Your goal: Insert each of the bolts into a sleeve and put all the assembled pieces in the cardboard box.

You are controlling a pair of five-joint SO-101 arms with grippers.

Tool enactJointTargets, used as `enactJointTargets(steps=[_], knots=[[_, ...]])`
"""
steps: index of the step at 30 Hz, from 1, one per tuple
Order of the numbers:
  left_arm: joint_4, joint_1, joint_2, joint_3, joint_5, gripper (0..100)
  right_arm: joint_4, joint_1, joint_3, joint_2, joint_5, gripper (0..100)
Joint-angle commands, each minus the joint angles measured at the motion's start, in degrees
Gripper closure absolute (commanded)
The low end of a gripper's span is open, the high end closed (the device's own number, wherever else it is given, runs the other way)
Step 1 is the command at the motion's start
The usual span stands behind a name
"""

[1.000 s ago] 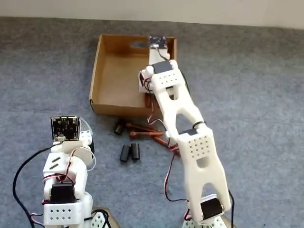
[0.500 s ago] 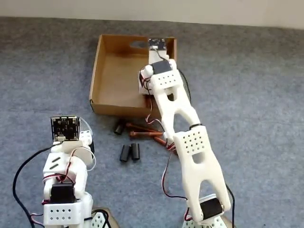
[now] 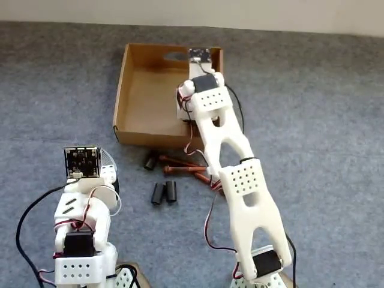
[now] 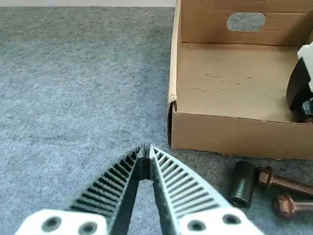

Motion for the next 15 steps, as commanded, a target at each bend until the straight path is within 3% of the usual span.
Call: enactJointTargets(steps=[1, 11, 15], knots=[[-0.97, -0.48, -0.04, 1.01, -0.44, 96, 0.31, 1.10, -2.95, -1.19, -0.26, 85.8], [-0.97, -0.48, -0.04, 1.01, -0.44, 96, 3.47, 1.63, -10.86, -4.70, -0.26, 85.8], [-0.97, -0.48, -0.04, 1.01, -0.44, 96, 6.46, 1.45, -16.13, -4.44, -0.18, 99.1]])
